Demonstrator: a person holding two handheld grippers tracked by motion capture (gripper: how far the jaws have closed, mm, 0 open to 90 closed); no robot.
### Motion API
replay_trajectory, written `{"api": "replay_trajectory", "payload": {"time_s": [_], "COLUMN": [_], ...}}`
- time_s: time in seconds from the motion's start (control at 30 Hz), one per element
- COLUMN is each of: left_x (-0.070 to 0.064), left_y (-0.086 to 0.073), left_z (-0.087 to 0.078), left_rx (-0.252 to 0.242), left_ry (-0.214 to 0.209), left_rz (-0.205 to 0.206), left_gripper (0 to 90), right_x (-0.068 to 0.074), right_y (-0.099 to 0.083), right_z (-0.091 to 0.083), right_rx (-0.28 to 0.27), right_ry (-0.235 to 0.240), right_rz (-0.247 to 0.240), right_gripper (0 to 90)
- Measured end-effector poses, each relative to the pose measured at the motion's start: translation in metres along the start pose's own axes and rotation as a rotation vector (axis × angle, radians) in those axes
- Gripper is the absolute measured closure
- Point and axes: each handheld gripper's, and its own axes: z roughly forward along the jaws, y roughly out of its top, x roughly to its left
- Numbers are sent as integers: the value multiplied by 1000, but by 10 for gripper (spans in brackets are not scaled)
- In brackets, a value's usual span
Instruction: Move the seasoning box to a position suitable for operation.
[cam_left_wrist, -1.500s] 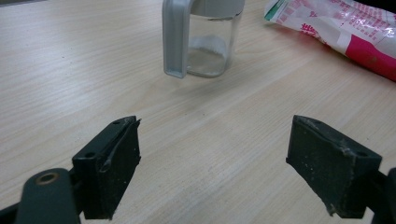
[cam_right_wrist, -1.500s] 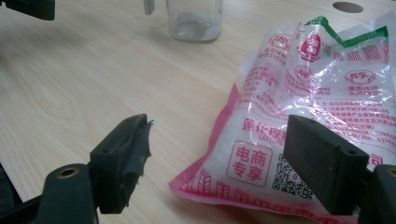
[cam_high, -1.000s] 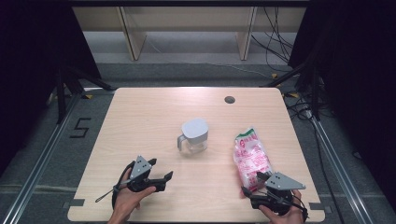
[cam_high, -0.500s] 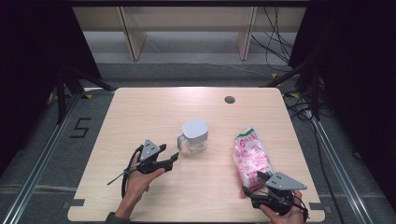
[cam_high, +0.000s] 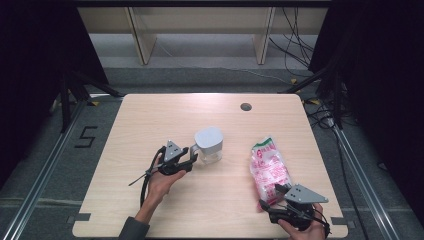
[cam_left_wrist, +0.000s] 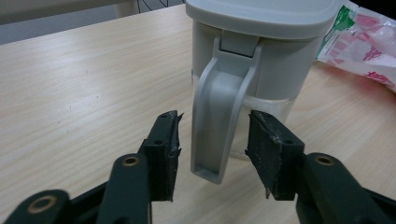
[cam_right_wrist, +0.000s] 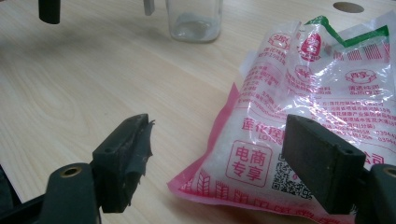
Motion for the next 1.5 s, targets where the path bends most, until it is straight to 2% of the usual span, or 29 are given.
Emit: {"api": "replay_trajectory", "payload": {"time_s": [0.1, 0.17, 0.23, 0.27, 0.3, 0.37, 0.5, 0.57, 0.6, 0.63, 0.73, 0.8, 0.87, 0.9, 0.97, 1.1, 1.2, 1.23, 1.27, 1.43, 1.5], "left_x": [1, 2, 3, 2, 4, 4, 9, 11, 13, 14, 14, 13, 13, 14, 12, 7, 4, 4, 3, 2, 0], "left_y": [1, 1, 1, 0, 1, 0, 1, 0, 0, 0, 0, 1, -1, -2, -2, -3, -4, -4, -4, -5, -5], "left_z": [4, 6, 6, 7, 6, 7, 8, 10, 10, 11, 12, 10, 9, 8, 6, 3, 0, 0, -1, -2, -3], "left_rx": [6, 8, 5, -1, 6, -3, -5, -9, -10, -13, -10, 0, -9, -10, -1, -1, 4, 5, 7, 8, 8], "left_ry": [13, 9, 17, 25, 31, 41, 72, 79, 82, 90, 101, 97, 70, 53, 45, 5, 2, -6, -1, -6, -12], "left_rz": [23, 17, 20, 2, 12, 3, 14, -9, 0, -14, 18, 31, 7, 14, 37, 49, 59, 59, 59, 67, 73], "left_gripper": [647, 677, 678, 679, 681, 684, 694, 694, 696, 701, 710, 712, 709, 707, 709, 710, 711, 711, 711, 710, 710], "right_x": [0, 0, 0, 0, -1, -1, -1, 0, 0, 0, 0, 1, 0, 0, 1, 1, 1, 0, 0, 4, 2], "right_y": [0, 0, 0, 0, 0, 0, 0, 0, 0, 0, 0, 0, 0, 0, 0, 0, 0, 1, 1, 0, 1], "right_z": [0, 0, 0, 0, 0, 0, -1, -1, -1, 0, -1, -1, -1, 0, 0, 0, 0, 0, 0, -2, -1], "right_rx": [6, 5, 2, 1, -14, -16, -3, -6, -6, -5, -1, 6, -4, -2, 8, 7, 15, 10, 10, 18, 9], "right_ry": [-11, -9, -6, 1, -9, -8, -18, -13, -13, -11, -8, -4, -12, -8, 5, 9, 27, 28, 29, 4, 15], "right_rz": [-4, -5, 3, 1, -21, -23, -31, -23, -26, -23, -21, -6, -24, -40, -22, -27, -25, -46, -46, -7, -38], "right_gripper": [246, 246, 246, 246, 246, 246, 246, 246, 246, 246, 246, 246, 246, 246, 246, 246, 246, 246, 246, 246, 246]}}
